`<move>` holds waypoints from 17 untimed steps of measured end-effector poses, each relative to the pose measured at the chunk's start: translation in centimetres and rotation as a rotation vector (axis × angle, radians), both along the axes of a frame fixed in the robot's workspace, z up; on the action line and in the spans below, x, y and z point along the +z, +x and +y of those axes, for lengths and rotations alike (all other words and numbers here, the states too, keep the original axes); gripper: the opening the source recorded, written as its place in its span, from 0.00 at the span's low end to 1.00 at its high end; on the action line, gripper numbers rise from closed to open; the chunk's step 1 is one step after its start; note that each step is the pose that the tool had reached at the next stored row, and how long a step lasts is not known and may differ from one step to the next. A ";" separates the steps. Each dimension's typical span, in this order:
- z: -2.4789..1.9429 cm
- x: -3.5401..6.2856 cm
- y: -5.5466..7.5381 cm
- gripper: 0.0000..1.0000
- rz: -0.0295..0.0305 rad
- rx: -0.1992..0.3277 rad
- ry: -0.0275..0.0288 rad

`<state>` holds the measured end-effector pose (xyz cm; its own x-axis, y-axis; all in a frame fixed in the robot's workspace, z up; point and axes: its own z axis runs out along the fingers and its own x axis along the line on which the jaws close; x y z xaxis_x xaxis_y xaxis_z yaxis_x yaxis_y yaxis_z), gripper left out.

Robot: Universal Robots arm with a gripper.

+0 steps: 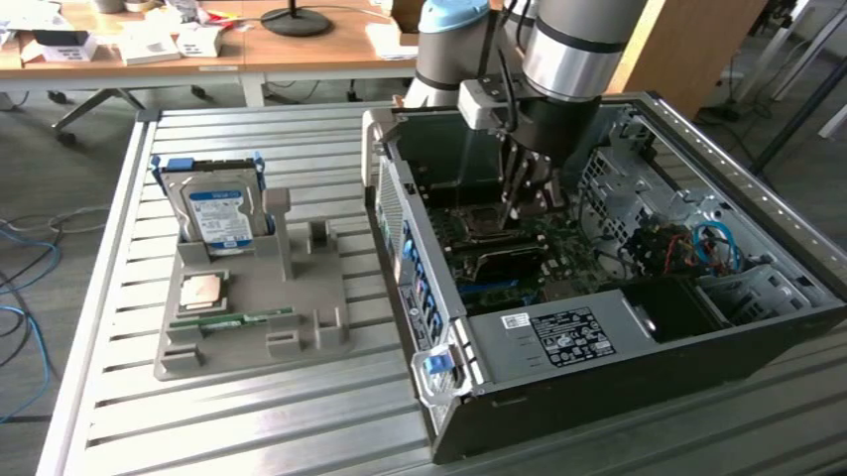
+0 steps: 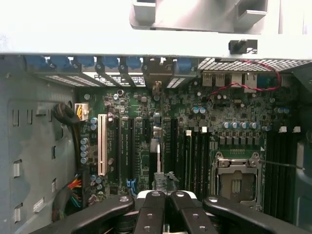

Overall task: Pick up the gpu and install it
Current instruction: 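Press down on the gpu until it lock into place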

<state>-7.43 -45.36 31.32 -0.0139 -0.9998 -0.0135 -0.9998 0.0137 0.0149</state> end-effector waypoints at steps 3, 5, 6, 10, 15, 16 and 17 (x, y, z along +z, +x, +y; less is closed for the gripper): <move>0.16 -0.09 -0.2 0.11 -0.0002 -0.001 0.0002; 0.17 -0.22 -0.3 0.11 -0.0002 0.000 0.0000; 0.17 -0.35 -0.3 0.11 -0.0001 0.000 0.0001; 0.17 -0.85 -0.3 0.11 -0.0001 -0.001 0.0001; 0.17 -0.99 -0.3 0.11 -0.0002 0.000 0.0004; 0.17 -1.13 -0.3 0.11 -0.0001 0.000 0.0002; 0.17 -1.32 -0.3 0.11 -0.0001 0.000 0.0000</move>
